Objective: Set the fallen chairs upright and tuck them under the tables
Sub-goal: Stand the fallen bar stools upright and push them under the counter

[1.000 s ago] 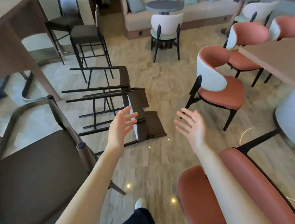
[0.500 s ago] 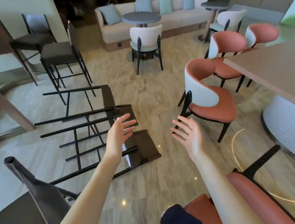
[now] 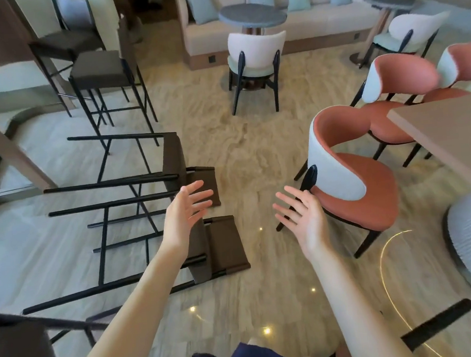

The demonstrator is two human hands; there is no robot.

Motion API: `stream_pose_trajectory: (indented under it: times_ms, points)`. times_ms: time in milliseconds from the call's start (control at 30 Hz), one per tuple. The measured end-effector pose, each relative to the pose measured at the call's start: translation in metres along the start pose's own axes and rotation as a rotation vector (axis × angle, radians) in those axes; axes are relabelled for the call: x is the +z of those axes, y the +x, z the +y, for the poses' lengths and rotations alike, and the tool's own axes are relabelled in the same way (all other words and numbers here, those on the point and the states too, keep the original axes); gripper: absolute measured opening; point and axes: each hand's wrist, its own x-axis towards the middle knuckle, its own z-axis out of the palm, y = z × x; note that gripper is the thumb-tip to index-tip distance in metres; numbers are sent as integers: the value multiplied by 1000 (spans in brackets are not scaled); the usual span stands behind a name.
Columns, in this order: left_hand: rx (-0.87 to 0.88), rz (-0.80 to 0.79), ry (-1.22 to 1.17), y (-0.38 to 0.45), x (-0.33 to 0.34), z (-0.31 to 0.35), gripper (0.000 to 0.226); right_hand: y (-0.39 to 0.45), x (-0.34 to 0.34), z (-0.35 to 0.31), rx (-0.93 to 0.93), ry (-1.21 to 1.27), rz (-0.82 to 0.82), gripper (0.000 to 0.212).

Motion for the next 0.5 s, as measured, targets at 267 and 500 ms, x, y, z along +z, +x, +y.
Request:
stream_pose_trajectory:
  times_ms: [267,500]
  points:
    - [-58,124,-45,49,13,-15,44,73,-5,-9,80,-62,-18,41]
    - [-68,201,-63,115,10,-20,44,148,18,-11,125,-127,-57,42]
